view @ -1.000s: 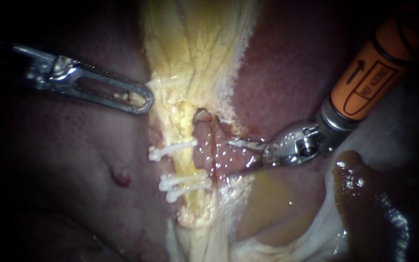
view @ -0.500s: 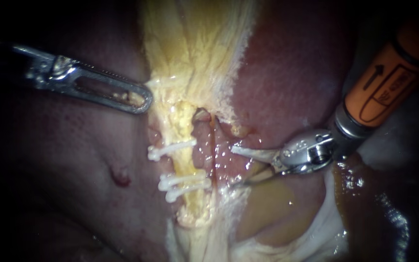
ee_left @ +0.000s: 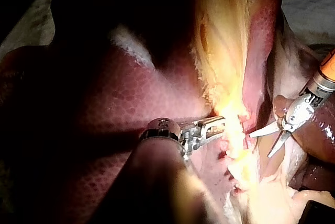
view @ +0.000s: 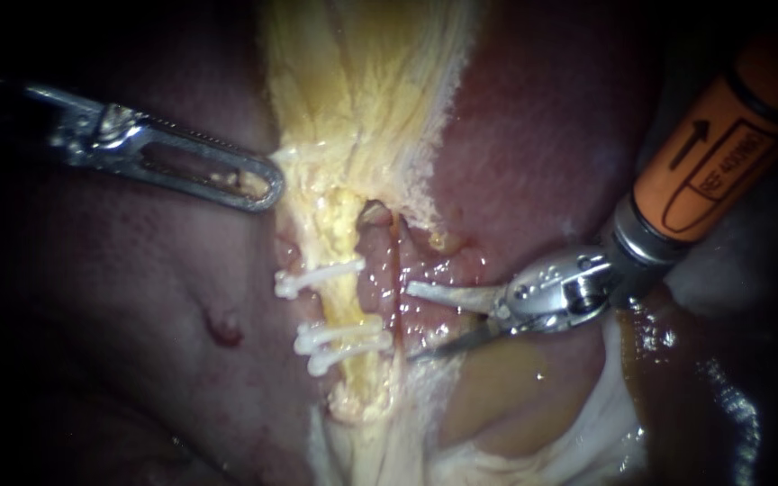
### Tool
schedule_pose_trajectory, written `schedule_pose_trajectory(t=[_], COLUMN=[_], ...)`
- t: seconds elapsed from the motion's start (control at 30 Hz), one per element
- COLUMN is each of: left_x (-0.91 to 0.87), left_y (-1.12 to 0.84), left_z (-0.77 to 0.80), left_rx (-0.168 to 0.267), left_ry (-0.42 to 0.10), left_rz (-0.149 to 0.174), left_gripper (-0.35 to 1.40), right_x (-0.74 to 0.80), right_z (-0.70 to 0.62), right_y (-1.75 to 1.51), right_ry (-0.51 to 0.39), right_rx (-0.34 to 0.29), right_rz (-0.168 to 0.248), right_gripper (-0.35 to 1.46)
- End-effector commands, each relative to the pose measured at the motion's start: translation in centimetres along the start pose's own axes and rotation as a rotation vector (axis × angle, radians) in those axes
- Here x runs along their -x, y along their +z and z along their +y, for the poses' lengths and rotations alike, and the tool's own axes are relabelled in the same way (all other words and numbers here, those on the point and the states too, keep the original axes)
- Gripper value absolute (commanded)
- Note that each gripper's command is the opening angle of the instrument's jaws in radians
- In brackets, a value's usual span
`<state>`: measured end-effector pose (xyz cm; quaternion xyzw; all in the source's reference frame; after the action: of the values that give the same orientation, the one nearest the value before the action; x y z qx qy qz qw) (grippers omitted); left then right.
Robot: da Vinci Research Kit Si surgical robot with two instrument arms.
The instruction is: Go to the cutting position left tube
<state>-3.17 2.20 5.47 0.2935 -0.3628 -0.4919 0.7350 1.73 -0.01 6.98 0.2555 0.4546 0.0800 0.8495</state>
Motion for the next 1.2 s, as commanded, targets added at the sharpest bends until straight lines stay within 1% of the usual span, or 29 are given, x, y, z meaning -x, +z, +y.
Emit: schedule_pose_trajectory(t=[0.03,0.2,0.33,0.5,0.57,0.7,0.77,0.93,1.1,1.2], left_x=[0.0,0.0,-0.01,-0.01,-0.01,-0.01,-0.01,-0.01,-0.01,-0.01], left_y=[0.0,0.0,0.01,0.01,0.01,0.01,0.01,0.01,0.01,0.01], left_z=[0.0,0.0,0.0,0.0,0.0,0.0,0.0,0.0,0.0,-0.01], left_rx=[0.001,0.001,0.001,0.001,0.002,0.002,0.002,0.002,0.002,0.002], left_ry=[0.0,0.0,0.0,0.0,0.0,0.0,0.0,0.0,0.0,0.0], left_rz=[0.0,0.0,-0.001,-0.001,-0.001,-0.001,-0.001,-0.001,-0.001,-0.001], left_gripper=[-0.35,-0.35,-0.35,-0.35,-0.35,-0.35,-0.35,-0.35,-0.35,-0.35], right_x=[0.0,-0.01,-0.01,0.09,0.14,0.22,0.25,0.27,0.22,0.19], right_z=[0.01,0.05,0.09,0.17,0.22,0.31,0.33,0.32,0.29,0.27], right_y=[0.03,0.11,0.17,0.22,0.24,0.27,0.29,0.31,0.33,0.35], right_ry=[0.006,0.03,0.038,0.057,0.071,0.093,0.091,0.099,0.108,0.101], right_rx=[-0.007,-0.043,-0.054,-0.055,-0.067,-0.09,-0.099,-0.127,-0.156,-0.165], right_rz=[0.004,0.017,0.022,0.023,0.032,0.032,0.031,0.033,0.062,0.067], right_gripper=[1.38,1.36,1.36,1.38,1.38,1.38,1.38,1.38,1.38,1.38])
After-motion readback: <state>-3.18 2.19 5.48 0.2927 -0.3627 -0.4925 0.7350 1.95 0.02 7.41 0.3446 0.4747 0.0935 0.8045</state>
